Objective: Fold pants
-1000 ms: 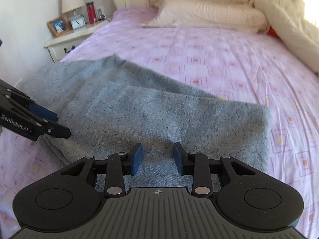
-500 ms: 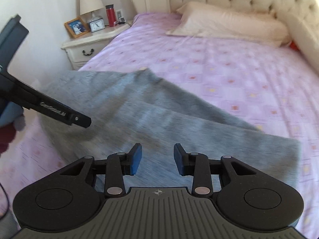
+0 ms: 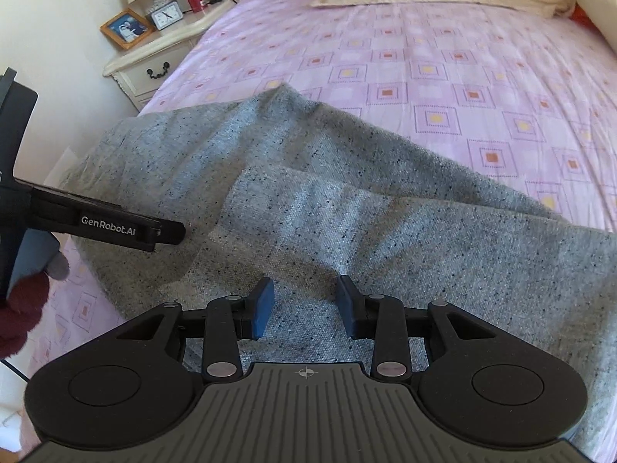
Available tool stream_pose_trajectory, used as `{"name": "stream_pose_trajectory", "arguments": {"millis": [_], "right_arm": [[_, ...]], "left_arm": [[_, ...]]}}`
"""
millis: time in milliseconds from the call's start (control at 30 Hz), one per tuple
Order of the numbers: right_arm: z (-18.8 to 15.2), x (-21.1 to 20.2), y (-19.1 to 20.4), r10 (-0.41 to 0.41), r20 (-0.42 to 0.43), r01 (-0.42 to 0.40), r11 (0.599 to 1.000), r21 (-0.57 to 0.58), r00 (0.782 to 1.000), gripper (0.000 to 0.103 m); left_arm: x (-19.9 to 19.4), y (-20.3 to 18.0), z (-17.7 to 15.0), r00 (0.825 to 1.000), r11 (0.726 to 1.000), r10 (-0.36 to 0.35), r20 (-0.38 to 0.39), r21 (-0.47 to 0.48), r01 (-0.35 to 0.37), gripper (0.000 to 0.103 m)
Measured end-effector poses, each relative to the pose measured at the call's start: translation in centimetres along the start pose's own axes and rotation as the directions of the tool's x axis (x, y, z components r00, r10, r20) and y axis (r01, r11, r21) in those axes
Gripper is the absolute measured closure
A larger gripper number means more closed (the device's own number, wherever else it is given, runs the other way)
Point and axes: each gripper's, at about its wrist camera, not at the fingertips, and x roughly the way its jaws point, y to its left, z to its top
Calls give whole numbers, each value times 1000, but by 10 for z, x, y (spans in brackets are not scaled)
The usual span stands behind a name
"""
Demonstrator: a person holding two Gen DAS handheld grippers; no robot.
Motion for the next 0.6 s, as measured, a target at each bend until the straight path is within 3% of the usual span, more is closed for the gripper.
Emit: {"name": "stream_pose_trajectory", "arguments": {"millis": [167,333,600], "right_arm": [[0,0,-5,24,1,-24,997,74,1000,61],[-1,1,8,16,-5,-16,999,46,1000,42],[-6,3,23,-38,-5,38,999,-4,999,41]], "left_arm": [[2,-4,2,1000,1000,-5,-27,7,5,1],[3,-1,2,1000,1000,-11,-28,-20,10,0],[10,7,14,996,998,-56,-72,6,57,2]]}}
